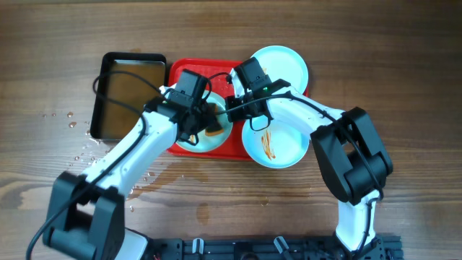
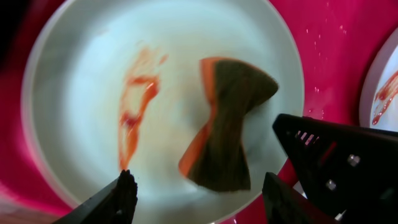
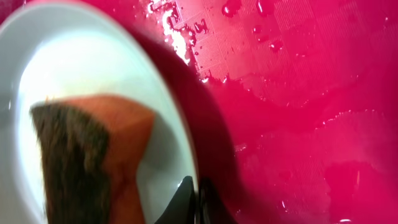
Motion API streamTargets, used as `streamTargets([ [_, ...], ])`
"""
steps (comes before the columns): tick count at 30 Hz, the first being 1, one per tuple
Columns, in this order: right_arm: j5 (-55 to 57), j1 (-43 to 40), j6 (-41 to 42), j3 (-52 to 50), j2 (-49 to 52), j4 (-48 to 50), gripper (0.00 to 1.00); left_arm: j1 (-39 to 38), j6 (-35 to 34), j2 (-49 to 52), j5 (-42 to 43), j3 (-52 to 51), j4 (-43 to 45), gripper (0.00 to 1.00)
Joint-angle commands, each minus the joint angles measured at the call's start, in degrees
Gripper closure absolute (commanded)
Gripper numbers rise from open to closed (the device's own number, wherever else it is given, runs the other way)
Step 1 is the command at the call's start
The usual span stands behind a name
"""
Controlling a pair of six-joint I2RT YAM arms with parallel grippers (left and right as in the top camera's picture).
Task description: Clean dirty plates on tray and stack at the side
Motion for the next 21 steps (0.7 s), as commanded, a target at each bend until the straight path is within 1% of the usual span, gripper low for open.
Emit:
streamTargets([
  [1,0.7,0.1,-0.5,-0.3,1.5,-0.2,0.96,0.2,2.0,4.7,4.5,-0.6,3.9,0.39],
  [2,0.7,0.1,-0.5,-0.3,1.5,-0.1,0.96,0.2,2.0,5.9,5.4,-0.6,5.3,0.40],
  [5,0.7,0.1,-0.5,-0.3,1.5,-0.2,0.96,0.2,2.0,7.7,5.9,-0.6,7.6,0.52],
  [7,0.7,0.1,-0.5,-0.3,1.5,-0.2,0.96,0.2,2.0,8.5,5.6,-0.6,8.2,0.65],
  [8,0.7,0.1,-0.5,-0.3,1.5,-0.1,0.96,0.2,2.0,9.1,5.2,-0.6,8.6,0.66],
  [12,0.7,0.1,-0.5,-0.3,1.5,-0.1,0.95,0.2,2.0,11.4,4.6,-0.6,9.7,0.67],
  [13,0.7,0.1,-0.5,-0.3,1.5,-0.1,0.96,0.2,2.0,12.1,4.6,-0.6,10.2,0.74],
  [14,0.7,0.1,-0.4,-0.3,1.5,-0.1,0.95,0.2,2.0,12.5,4.6,-0.6,10.8,0.85],
  [15,0.7,0.1,0.1,-0.3,1.5,-0.1,0.96,0.1,2.0,12.7,4.7,-0.6,11.2,0.91],
  [16,0.7,0.1,0.3,-0.3,1.5,-0.1,0.95,0.2,2.0,12.8,4.7,-0.6,11.4,0.92],
  [20,0.7,0.1,0.3,-0.3,1.5,-0.1,0.95,0.2,2.0,12.8,4.5,-0.6,11.6,0.91],
  [21,0.7,0.1,0.3,-0.3,1.5,-0.1,0.96,0.2,2.0,12.8,4.0,-0.6,11.5,0.92],
])
